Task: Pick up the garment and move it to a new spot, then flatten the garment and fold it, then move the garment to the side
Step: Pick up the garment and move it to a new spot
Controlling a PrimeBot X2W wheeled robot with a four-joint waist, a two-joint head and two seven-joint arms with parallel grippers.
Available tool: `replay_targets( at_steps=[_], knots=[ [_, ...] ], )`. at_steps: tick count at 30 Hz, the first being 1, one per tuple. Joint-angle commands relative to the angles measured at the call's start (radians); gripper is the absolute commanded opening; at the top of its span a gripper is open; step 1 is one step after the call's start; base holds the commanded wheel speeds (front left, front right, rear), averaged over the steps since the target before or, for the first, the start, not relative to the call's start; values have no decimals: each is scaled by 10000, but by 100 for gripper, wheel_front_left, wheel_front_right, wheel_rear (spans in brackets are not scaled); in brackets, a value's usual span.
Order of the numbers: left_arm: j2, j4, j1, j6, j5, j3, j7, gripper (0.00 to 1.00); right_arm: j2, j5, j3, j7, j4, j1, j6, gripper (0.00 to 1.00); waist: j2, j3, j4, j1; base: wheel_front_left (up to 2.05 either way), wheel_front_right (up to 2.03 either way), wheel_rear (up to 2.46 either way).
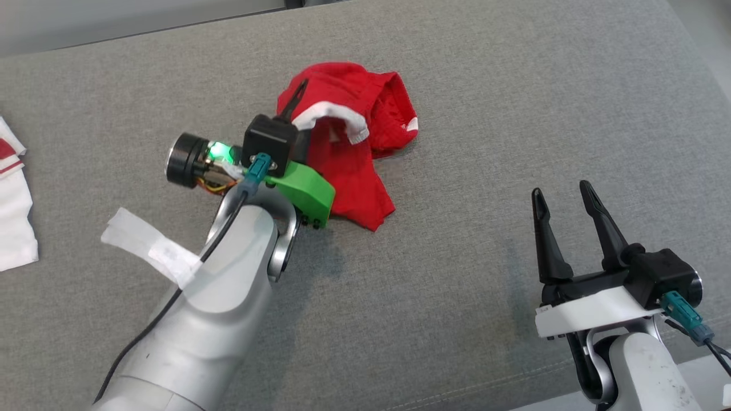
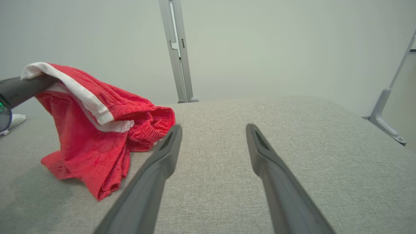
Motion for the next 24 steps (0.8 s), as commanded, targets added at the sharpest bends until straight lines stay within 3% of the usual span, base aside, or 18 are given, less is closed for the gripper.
replay_targets(
  at_steps=[1,12,16,17,18,19,20,24],
  knots=[
    [48,167,253,12,-104,83,-30,0,-12,-39,-5,-26,13,-134,1,100,65,64,154,0,0,0,0],
    [299,1350,1731,185,-252,959,-26,0,-13,-165,-5,-26,72,40,1,100,65,-278,415,0,0,0,0],
    [291,1523,2176,55,-421,1351,-26,0,-14,-190,-3,-26,127,114,1,100,65,-493,447,0,0,0,0],
    [282,1471,2267,10,-461,1469,-25,14,-14,-199,-2,-26,134,133,1,100,65,-553,457,0,0,0,0],
    [273,1389,2374,-46,-510,1602,-27,35,-14,-212,-7,-26,138,150,1,100,65,-610,472,0,0,0,0],
    [262,1321,2524,-103,-550,1714,-27,82,-14,-228,-23,-26,145,178,1,100,65,-683,494,0,0,0,0],
    [256,1247,2669,-164,-531,1783,-27,100,-14,-239,-28,-26,152,217,1,100,65,-750,514,0,0,0,0],
    [291,713,3228,-318,-306,2149,-27,100,-14,-277,-29,-26,196,320,1,100,65,-1048,611,0,0,0,0]
  ],
)
